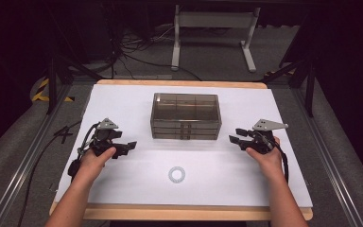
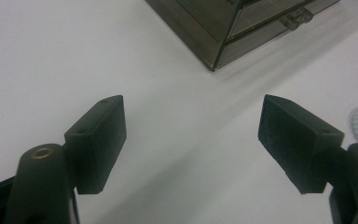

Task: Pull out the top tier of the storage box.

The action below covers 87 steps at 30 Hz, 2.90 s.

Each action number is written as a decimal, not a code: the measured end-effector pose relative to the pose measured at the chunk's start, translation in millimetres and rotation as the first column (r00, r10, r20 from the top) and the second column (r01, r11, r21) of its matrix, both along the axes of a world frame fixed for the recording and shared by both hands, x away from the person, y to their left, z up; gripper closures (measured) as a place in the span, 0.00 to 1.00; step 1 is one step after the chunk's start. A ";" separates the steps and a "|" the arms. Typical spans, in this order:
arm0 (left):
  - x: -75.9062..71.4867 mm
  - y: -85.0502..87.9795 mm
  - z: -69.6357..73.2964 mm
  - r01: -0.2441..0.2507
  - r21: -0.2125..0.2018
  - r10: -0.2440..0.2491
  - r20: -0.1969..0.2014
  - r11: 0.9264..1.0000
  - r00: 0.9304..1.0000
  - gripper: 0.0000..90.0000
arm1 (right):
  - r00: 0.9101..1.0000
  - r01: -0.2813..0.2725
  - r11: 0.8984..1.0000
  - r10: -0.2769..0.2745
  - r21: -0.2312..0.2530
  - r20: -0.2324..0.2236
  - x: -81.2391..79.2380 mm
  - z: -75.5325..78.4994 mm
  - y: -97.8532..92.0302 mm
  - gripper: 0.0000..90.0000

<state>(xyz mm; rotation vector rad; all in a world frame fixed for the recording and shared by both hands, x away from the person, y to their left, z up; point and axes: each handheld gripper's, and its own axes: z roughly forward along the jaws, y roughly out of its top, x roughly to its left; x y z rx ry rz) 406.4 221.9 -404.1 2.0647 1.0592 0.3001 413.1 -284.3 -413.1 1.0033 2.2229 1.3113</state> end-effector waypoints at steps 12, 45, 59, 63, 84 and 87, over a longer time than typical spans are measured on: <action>3.8 6.1 2.3 -0.019 -0.020 0.020 0.022 1.000 1.000 0.27 | 0.999 -0.033 0.999 0.033 -0.004 0.017 -0.3 10.2 9.9 0.62; 12.3 -3.7 1.5 -0.010 -0.009 0.010 0.027 1.000 1.000 0.27 | 0.933 -0.143 0.987 0.110 0.073 0.343 -18.4 3.7 -2.9 0.56; 16.0 -3.4 2.5 -0.013 -0.019 0.014 0.033 1.000 0.999 0.27 | 0.863 -0.032 0.997 0.061 -0.065 0.502 -29.2 1.6 2.8 0.57; 15.5 -1.6 3.5 -0.005 -0.024 0.006 0.042 1.000 0.999 0.27 | 0.830 0.000 0.991 0.074 -0.134 0.553 -31.3 2.1 6.3 0.56; 16.7 0.2 1.0 -0.012 -0.032 0.013 0.037 0.999 0.999 0.27 | 0.692 0.226 0.911 0.099 -0.344 0.715 -40.9 -9.9 29.1 0.54; 16.7 0.4 0.2 -0.011 -0.031 0.012 0.036 0.999 0.999 0.27 | 0.661 0.267 0.882 0.126 -0.388 0.740 -43.2 -11.3 34.5 0.54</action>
